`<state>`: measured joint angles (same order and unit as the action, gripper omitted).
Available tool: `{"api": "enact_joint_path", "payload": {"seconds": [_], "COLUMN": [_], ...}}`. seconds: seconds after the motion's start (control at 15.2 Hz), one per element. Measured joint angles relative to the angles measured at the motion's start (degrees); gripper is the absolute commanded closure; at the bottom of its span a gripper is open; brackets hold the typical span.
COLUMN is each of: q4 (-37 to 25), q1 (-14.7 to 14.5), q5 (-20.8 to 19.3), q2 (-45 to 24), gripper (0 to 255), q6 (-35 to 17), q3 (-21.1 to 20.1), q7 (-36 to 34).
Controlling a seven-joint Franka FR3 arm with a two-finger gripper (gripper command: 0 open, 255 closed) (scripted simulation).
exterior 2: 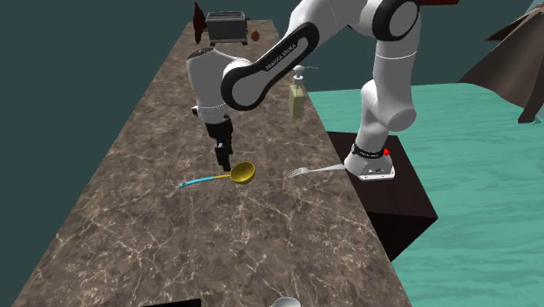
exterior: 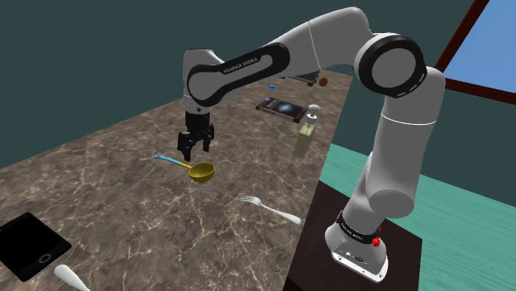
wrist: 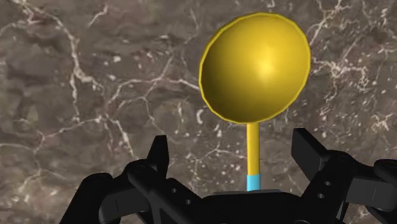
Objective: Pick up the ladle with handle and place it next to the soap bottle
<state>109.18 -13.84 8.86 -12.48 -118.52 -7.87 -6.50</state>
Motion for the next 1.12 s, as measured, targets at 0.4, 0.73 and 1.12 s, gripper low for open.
{"api": "enact_joint_path", "payload": {"seconds": [0.4, 0.73, 1.12], "q4": [-4.1, -2.6, -2.6], "q1": [-1.3, -1.7, -1.7], "q5": [0.3, 0.4, 0.4], "q2": [-5.9, -7.3, -7.4], "gripper": [0, 0, 255], "q6": [-1.8, -4.7, -4.9], "q3": [-1.0, -1.2, -1.2], "q7": [0.1, 0.0, 0.1]}}
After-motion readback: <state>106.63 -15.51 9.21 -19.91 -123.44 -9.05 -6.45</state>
